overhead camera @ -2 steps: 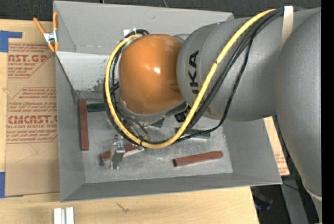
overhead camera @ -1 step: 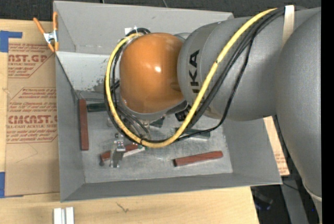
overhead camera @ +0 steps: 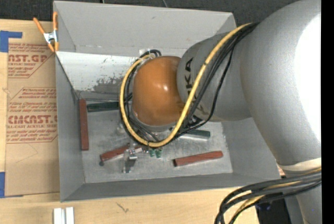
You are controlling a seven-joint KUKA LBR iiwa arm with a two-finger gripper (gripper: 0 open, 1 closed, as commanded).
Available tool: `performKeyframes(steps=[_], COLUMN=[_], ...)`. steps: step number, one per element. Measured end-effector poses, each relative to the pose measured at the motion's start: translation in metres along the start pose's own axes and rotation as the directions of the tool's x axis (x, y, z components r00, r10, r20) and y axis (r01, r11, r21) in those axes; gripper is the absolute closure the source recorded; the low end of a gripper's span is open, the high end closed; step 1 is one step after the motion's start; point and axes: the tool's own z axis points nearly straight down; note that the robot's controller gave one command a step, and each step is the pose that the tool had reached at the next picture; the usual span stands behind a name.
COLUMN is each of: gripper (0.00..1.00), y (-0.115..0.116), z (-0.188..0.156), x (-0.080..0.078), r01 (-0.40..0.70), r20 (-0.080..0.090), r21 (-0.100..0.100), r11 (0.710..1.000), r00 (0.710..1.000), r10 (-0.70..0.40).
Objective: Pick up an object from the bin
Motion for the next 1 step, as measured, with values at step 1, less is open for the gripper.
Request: performKeyframes(steps=[1], gripper=[0.0], y=[-0.0178], z=[0.0478], x=[-0.0088], r01=[0.085], r20=[0.003], r21=[-0.003], r11=[0.996], r00=[0.996], r10=[-0.085])
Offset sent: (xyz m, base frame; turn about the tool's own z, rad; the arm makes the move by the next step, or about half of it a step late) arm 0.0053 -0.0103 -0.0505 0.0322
